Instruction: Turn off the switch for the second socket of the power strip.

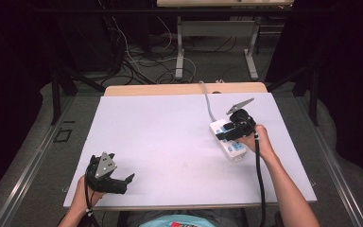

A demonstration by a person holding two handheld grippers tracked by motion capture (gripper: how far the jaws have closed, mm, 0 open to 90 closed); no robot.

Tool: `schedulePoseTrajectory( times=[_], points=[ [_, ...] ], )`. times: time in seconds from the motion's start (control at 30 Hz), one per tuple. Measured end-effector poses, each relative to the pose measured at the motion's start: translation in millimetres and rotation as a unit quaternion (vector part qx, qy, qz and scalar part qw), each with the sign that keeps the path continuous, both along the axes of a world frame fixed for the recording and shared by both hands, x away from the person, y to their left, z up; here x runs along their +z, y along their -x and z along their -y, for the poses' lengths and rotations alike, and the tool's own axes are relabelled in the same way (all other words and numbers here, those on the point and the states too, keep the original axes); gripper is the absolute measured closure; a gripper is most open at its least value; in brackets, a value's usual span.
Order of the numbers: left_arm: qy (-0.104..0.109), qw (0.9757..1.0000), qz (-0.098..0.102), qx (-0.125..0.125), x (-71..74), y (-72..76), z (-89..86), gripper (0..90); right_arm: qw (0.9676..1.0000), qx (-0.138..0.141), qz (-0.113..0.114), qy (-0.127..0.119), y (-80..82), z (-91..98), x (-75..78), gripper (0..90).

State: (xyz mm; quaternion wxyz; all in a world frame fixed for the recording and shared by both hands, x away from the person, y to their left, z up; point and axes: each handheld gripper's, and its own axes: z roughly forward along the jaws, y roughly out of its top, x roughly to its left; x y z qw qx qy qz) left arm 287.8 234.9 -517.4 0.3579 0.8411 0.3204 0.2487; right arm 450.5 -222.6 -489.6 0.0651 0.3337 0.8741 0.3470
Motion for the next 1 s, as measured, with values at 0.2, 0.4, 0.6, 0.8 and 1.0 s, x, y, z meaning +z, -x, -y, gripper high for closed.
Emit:
schedulePoseTrajectory(
  times=[0.2,0.4,0.6,0.8,1.0],
  points=[
    [-0.001,1.0000,0.002,0.001,0.5,0.6,-0.1,1.2,1.0000,-0.003,0.002,0.000,2.2,-2.0,0.3,64.9],
    [0.000,1.0000,0.002,0.002,0.3,0.5,-0.2,1.1,0.9999,-0.011,0.006,0.003,3.5,-2.5,-0.6,84.3],
    [-0.003,1.0000,0.002,0.002,0.8,0.7,-0.8,1.2,0.9997,-0.013,-0.002,0.021,1.6,-2.8,-5.9,90.0],
    [-0.001,1.0000,0.002,0.001,0.5,0.7,-0.3,1.2,0.9989,-0.013,-0.010,0.043,-0.1,-5.6,-13.2,90.0],
    [-0.002,1.0000,0.002,0.001,0.9,0.9,-0.8,1.1,0.9976,-0.021,-0.018,0.064,-1.5,-5.7,-19.7,90.0]
  ],
)
